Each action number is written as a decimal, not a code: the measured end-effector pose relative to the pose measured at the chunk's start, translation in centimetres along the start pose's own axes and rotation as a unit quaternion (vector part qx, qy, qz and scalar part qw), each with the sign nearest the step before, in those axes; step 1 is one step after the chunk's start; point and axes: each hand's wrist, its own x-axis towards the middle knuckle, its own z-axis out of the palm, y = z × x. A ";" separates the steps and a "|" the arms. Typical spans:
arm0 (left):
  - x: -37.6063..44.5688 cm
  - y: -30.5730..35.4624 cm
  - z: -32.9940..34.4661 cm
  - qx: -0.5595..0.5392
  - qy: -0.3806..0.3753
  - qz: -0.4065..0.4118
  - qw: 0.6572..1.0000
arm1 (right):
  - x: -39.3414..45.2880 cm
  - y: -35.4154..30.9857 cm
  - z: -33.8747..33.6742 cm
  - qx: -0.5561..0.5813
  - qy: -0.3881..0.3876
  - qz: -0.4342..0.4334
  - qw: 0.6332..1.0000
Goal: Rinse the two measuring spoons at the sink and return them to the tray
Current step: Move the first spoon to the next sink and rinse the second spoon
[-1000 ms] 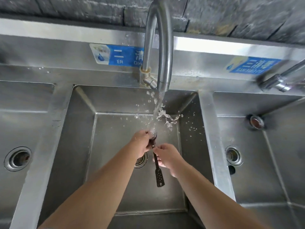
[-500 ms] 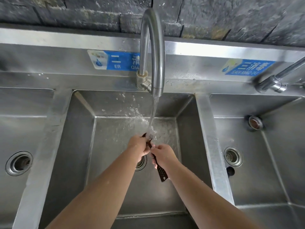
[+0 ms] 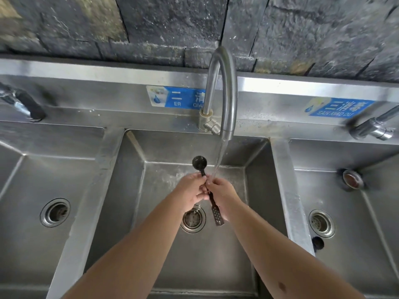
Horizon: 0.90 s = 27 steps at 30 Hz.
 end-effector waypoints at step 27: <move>-2.4 -0.5 0.4 -0.031 -0.069 0.039 0.996 | -5.5 -0.8 -2.7 0.142 -0.066 0.016 0.988</move>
